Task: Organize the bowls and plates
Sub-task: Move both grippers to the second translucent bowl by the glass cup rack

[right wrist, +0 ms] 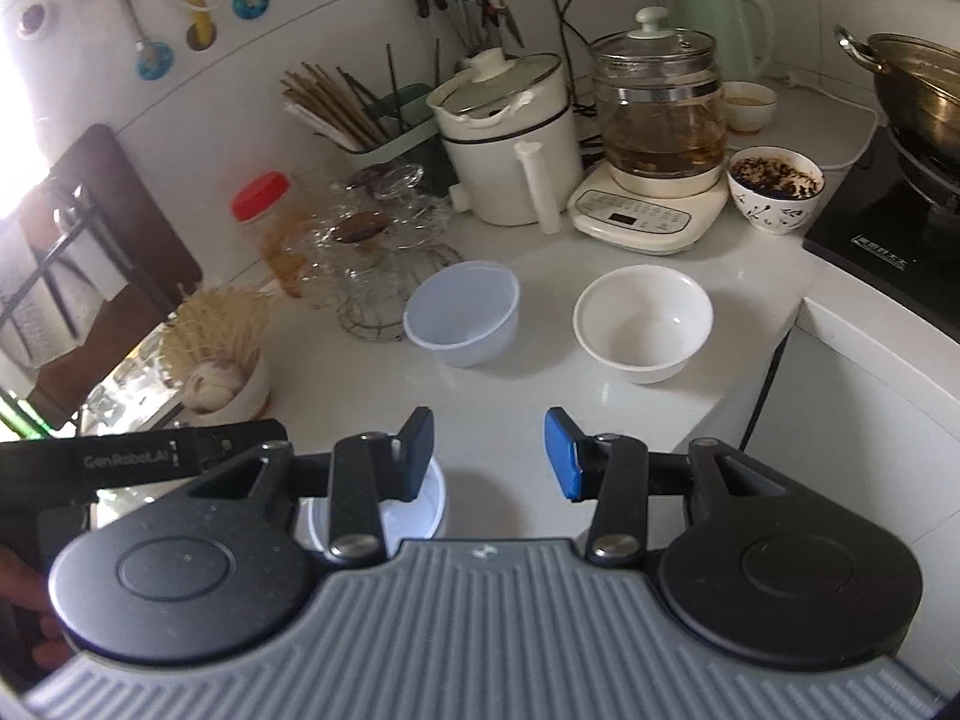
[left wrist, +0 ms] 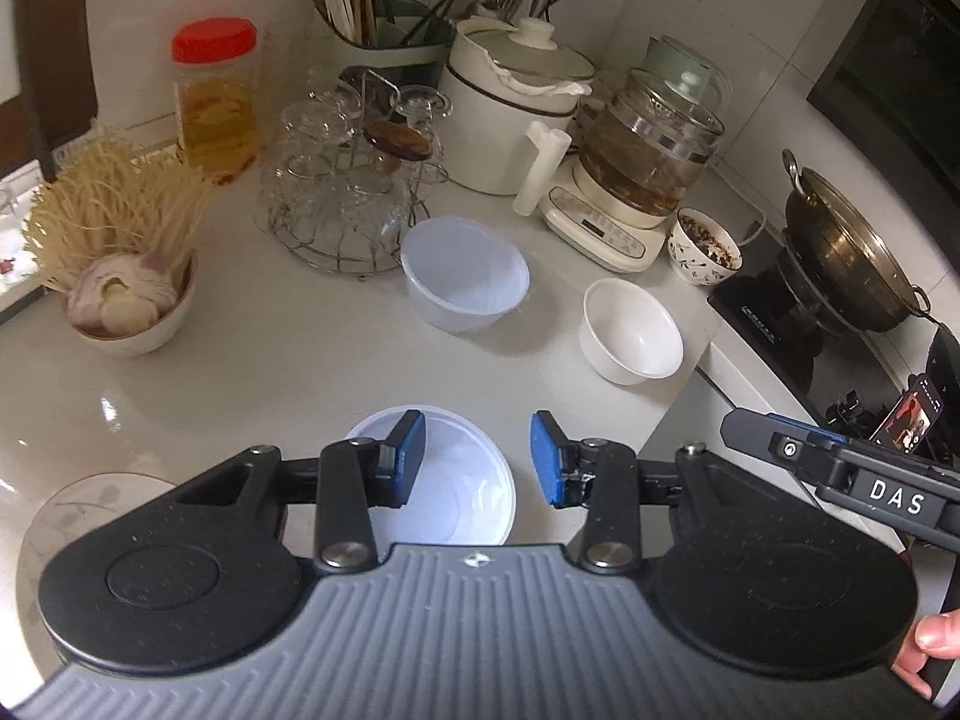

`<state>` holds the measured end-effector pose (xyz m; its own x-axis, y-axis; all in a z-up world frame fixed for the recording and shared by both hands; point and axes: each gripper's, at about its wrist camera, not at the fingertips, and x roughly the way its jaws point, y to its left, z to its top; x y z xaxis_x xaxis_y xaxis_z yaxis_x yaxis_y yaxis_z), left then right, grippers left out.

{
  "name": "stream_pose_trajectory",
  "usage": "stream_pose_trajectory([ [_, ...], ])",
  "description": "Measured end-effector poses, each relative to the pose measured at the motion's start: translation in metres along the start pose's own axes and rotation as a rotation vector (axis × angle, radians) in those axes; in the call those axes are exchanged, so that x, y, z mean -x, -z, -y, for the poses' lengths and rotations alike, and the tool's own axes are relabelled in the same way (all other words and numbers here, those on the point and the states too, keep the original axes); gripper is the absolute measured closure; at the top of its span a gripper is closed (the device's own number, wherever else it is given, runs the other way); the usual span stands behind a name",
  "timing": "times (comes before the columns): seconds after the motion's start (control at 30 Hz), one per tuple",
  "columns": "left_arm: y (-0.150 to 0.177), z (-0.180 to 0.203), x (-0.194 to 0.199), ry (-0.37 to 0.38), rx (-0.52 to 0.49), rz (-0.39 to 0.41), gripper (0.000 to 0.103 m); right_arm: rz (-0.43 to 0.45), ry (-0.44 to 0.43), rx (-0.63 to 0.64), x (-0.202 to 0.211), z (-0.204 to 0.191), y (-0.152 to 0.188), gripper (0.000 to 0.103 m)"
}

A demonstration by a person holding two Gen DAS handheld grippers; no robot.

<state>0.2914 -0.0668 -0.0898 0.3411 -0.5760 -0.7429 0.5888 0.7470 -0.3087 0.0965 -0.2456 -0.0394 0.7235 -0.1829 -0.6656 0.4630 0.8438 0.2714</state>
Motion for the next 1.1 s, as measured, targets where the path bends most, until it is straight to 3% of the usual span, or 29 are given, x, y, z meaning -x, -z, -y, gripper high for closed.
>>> stream_pose_trajectory([
  [0.3,-0.019,-0.003,-0.028,-0.022,0.055,-0.010,0.059,-0.020,-0.011,-0.001,-0.026,0.012,-0.024,0.058],
  [0.7,-0.067,0.018,-0.088,-0.147,0.140,-0.001,0.058,-0.048,-0.085,0.102,-0.100,0.056,-0.096,0.058],
  [0.73,-0.070,0.018,-0.093,-0.156,0.156,-0.003,0.058,-0.045,-0.084,0.116,-0.106,0.058,-0.100,0.057],
  [0.87,-0.078,0.015,-0.113,-0.174,0.213,0.005,0.046,-0.042,-0.109,0.146,-0.134,0.067,-0.119,0.038],
  [1.1,-0.087,0.008,-0.155,-0.187,0.300,0.010,0.041,-0.099,-0.166,0.181,-0.188,0.078,-0.142,0.038],
])
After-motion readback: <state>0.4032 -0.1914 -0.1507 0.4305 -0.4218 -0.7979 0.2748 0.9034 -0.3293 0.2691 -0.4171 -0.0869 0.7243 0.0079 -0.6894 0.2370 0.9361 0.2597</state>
